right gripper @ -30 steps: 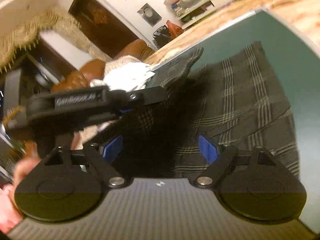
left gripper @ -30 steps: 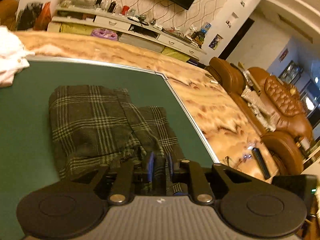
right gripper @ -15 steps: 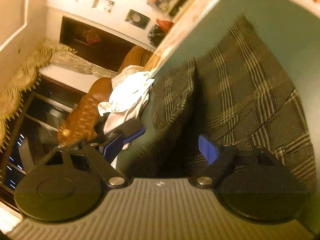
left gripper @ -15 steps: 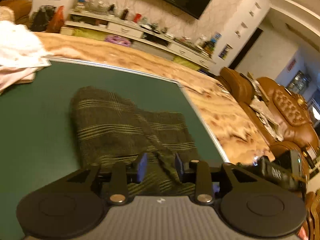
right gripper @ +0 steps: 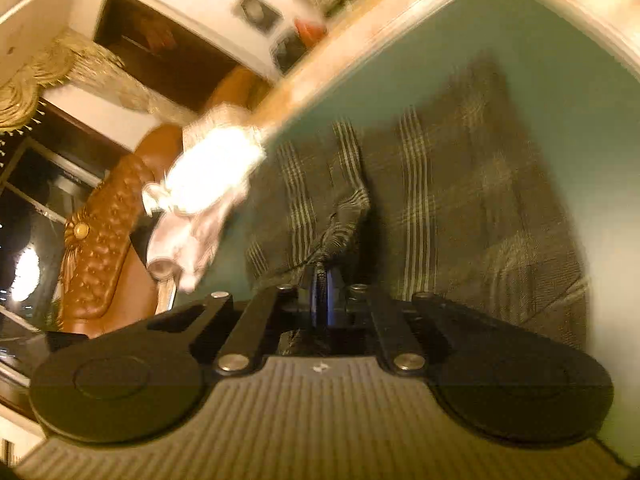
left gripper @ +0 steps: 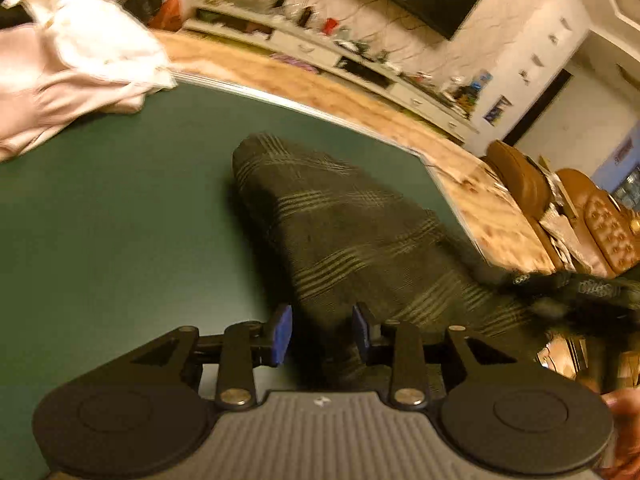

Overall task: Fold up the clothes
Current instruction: 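Grasp the trouser edge with the left tool and fold it over lengthwise, then close the right tool on the hem end of the folded trousers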

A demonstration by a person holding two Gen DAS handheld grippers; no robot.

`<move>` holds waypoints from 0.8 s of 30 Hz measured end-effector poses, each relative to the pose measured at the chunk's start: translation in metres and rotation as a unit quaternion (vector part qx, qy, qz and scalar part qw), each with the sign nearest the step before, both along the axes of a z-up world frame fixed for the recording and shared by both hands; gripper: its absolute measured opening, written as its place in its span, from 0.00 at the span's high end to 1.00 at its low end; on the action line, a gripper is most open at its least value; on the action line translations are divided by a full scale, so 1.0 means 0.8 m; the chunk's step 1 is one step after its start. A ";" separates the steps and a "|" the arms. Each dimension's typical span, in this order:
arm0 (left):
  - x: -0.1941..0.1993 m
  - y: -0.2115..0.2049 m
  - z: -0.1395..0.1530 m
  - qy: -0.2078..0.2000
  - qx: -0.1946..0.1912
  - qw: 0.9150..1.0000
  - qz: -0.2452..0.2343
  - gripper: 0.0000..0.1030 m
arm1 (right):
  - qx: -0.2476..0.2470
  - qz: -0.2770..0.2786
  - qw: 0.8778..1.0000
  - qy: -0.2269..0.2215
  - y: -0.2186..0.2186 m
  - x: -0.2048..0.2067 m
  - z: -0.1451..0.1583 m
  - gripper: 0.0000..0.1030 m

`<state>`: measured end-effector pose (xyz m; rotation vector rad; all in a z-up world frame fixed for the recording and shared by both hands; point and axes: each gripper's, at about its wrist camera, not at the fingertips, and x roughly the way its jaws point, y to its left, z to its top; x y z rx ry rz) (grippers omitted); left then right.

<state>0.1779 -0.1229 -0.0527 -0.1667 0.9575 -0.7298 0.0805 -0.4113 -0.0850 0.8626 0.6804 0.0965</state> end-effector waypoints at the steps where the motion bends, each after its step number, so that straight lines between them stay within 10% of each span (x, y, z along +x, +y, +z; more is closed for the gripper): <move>1: -0.003 -0.008 0.003 -0.009 0.003 1.000 -0.009 0.59 | -0.026 -0.009 0.999 -0.019 0.002 -0.016 0.023 0.94; 6: -0.016 -0.051 0.004 -0.028 0.018 0.998 -0.050 0.58 | -0.143 -0.051 0.987 -0.045 0.006 -0.077 0.086 0.94; 12: -0.034 -0.096 -0.015 -0.029 0.043 0.994 -0.096 0.58 | -0.133 -0.101 0.982 0.090 -0.023 -0.057 -0.008 0.94; 19: -0.042 -0.101 -0.022 -0.038 0.053 0.992 -0.112 0.57 | -0.174 -0.131 0.974 0.056 -0.005 -0.065 0.011 0.94; 24: -0.035 -0.101 -0.015 -0.050 0.058 0.991 -0.109 0.54 | -0.222 -0.118 0.959 0.129 0.007 -0.045 -0.015 0.86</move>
